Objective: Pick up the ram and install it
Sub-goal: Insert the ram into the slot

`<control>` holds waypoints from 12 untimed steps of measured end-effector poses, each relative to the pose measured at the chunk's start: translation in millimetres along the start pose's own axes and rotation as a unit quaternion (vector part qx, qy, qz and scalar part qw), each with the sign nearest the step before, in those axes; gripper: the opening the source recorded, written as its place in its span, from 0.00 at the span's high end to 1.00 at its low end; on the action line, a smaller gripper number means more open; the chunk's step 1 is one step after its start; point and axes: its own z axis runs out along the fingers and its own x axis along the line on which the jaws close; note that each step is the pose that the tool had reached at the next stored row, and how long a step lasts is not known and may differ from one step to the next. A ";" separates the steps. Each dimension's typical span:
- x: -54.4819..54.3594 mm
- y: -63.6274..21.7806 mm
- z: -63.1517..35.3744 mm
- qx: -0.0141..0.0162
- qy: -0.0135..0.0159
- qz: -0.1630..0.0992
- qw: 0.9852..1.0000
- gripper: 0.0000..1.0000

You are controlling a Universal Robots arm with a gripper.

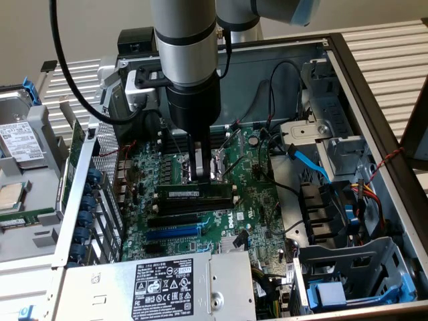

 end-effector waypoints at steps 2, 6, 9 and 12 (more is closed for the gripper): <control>0.0 0.0 -0.1 0.000 0.000 0.000 1.000 0.87; 0.1 0.0 0.4 0.000 0.000 0.000 1.000 0.87; 0.1 0.0 0.9 0.000 0.000 0.000 1.000 0.87; 0.1 0.0 1.3 0.000 0.000 0.000 1.000 0.87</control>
